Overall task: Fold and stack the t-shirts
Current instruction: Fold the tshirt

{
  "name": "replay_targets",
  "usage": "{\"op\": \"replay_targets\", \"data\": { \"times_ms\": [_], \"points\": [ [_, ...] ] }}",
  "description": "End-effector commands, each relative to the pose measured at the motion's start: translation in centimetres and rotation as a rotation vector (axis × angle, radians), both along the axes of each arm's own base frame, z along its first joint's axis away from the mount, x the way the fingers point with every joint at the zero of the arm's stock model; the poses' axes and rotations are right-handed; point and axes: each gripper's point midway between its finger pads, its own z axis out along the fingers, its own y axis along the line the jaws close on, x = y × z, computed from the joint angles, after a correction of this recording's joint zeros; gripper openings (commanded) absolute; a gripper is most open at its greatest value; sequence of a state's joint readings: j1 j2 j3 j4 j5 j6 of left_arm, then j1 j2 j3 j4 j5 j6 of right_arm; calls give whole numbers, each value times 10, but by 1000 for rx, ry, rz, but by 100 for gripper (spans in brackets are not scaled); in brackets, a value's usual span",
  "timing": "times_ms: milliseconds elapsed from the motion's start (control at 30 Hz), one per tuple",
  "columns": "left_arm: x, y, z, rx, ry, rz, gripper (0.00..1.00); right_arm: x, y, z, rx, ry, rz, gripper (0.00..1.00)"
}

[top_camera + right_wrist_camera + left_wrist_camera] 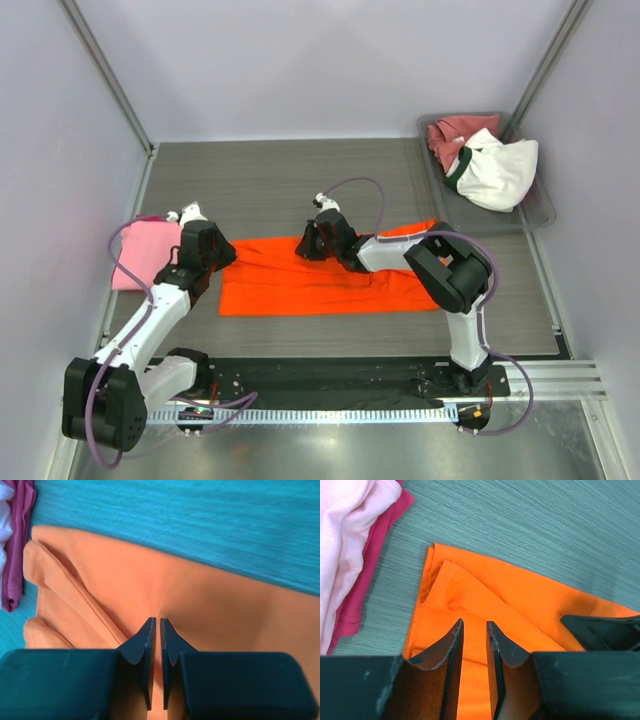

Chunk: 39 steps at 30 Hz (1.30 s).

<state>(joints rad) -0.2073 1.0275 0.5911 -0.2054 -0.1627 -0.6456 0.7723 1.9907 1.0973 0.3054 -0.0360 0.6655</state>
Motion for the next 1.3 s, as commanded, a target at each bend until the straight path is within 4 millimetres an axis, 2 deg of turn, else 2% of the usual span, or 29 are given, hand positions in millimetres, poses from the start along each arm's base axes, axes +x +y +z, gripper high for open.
{"op": "replay_targets", "data": {
  "times_ms": [0, 133, 200, 233, 300, 333, 367, 433, 533, 633, 800, 833, 900, 967, 1033, 1067, 1100, 1167, 1200, 1233, 1267],
  "points": [
    [8, 4, 10, 20, -51, 15, 26, 1, 25, 18, 67, -31, 36, 14],
    [7, 5, 9, 22, -51, 18, 26, -15, 31, 11, 58, -13, 69, 14],
    [8, 4, 9, 21, -51, 16, 26, -34, 38, 14, 67, -20, 110, 13],
    [8, 4, 10, 20, -52, 16, 26, -36, 36, 10, 59, -13, 110, 14],
    [8, 4, 10, 20, -52, 13, 26, -52, 41, 16, 53, -37, 145, 13],
    [8, 4, 9, 21, -49, 13, 26, -61, 39, 13, 33, -44, 156, 13],
    [8, 4, 9, 21, -49, 13, 26, -66, 39, 19, 23, -69, 162, 13],
    [8, 4, 10, 24, -49, 14, 26, -79, 39, 20, -27, -121, 166, 14],
    [8, 5, 9, 26, -48, 17, 26, -97, 33, 13, -55, -141, 188, 13],
    [8, 5, 8, 29, -44, 17, 26, -104, 33, 10, -45, -152, 209, 14],
    [8, 6, 8, 30, -46, 20, 26, -98, 39, 19, -21, -173, 196, 14],
    [8, 6, 9, 30, -47, 18, 26, -94, 45, 29, -4, -184, 186, 14],
    [7, 6, 8, 32, -46, 22, 26, -91, 48, 32, -6, -167, 169, 14],
    [7, 7, 10, 31, -51, 24, 26, -86, 55, 45, 40, -185, 153, 14],
    [6, 7, 11, 29, -55, 27, 26, -74, 59, 53, 47, -196, 101, 14],
    [6, 7, 11, 28, -57, 29, 26, -70, 61, 50, 32, -197, 91, 14],
    [6, 8, 10, 29, -54, 31, 26, -60, 67, 59, 34, -219, 68, 14],
    [6, 8, 12, 28, -60, 32, 26, -55, 72, 57, 15, -215, 62, 14],
    [5, 9, 11, 28, -59, 36, 26, -51, 75, 49, -5, -208, 60, 14],
    [5, 8, 10, 28, -58, 34, 26, -45, 84, 61, 11, -223, 55, 14],
    [5, 9, 12, 30, -62, 35, 26, -43, 84, 54, -20, -209, 52, 14]
  ]
}}
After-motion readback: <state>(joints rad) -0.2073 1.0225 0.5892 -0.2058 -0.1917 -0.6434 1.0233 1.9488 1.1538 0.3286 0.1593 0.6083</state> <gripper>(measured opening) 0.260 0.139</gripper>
